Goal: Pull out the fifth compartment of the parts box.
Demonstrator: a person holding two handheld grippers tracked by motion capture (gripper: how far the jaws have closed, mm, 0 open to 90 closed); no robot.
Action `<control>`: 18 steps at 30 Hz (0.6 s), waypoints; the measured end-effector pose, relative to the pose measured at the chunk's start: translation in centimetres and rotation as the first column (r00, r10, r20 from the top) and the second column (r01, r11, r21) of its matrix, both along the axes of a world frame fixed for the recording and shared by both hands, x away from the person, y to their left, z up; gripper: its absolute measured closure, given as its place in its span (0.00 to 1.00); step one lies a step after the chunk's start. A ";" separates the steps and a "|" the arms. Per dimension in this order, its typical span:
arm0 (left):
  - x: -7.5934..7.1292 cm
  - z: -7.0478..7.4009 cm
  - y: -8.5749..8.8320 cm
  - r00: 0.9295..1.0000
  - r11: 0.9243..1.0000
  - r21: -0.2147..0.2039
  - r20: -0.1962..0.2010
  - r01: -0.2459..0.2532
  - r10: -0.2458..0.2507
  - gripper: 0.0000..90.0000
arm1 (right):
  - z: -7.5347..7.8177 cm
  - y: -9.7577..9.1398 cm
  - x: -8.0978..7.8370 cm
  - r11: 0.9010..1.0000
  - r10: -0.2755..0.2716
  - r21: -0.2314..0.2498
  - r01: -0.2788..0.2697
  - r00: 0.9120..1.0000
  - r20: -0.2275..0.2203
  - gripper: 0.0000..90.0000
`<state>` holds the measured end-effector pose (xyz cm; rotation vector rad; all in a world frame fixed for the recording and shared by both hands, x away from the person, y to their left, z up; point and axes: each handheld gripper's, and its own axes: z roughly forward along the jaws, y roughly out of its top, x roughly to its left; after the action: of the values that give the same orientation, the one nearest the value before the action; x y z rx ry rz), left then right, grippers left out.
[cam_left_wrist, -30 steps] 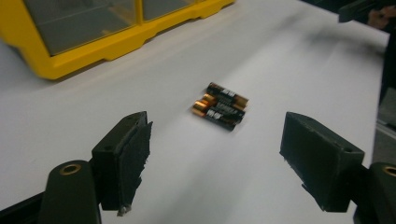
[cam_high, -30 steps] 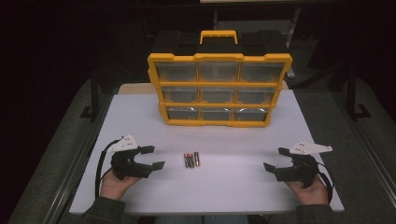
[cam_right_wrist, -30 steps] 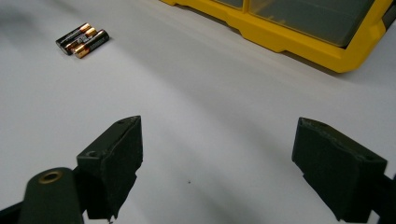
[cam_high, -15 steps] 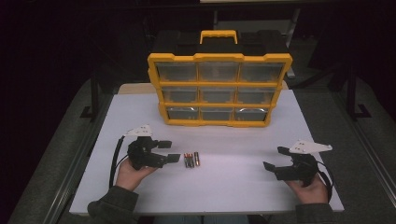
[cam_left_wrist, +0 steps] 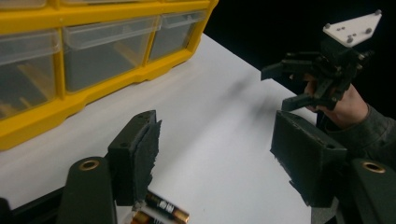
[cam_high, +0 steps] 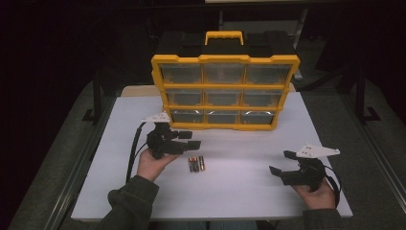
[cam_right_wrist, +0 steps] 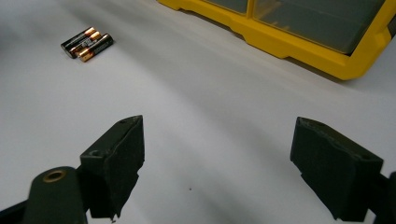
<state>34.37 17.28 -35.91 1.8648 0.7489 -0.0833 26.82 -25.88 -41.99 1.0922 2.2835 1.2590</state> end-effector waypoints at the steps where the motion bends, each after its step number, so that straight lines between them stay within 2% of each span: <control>1: 0.1 0.1 -0.3 1.000 1.000 0.001 0.004 -0.002 0.002 0.36 | 0.0 0.0 0.0 1.000 0.000 0.000 0.000 1.000 0.000 0.19; 4: 0.6 0.5 -1.0 1.000 1.000 -0.026 -0.004 -0.017 0.016 0.36 | 0.0 -0.1 0.0 1.000 0.000 0.004 0.000 1.000 0.003 0.19; 6: 1.1 0.7 -1.4 1.000 0.999 -0.025 -0.006 -0.024 0.024 0.36 | 0.0 0.0 0.1 1.000 0.002 0.006 -0.002 1.000 -0.001 0.19; 10: 2.4 1.3 -1.9 0.998 0.997 -0.056 -0.029 -0.059 0.057 0.36 | 0.1 0.1 0.1 1.000 0.005 0.007 -0.005 1.000 0.005 0.19; 15: 3.6 1.9 -2.9 0.995 0.990 -0.103 -0.048 -0.091 0.087 0.40 | -0.1 0.0 0.4 1.000 -0.005 0.005 0.005 1.000 0.001 0.19; 18: 4.4 2.0 -3.6 0.992 0.984 -0.135 -0.068 -0.116 0.108 0.44 | -0.1 -0.1 0.4 1.000 -0.008 0.002 0.008 1.000 0.008 0.19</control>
<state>38.72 13.72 -33.87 1.6909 0.8663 -0.1171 27.19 -25.96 -42.08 1.0943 2.2705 1.2604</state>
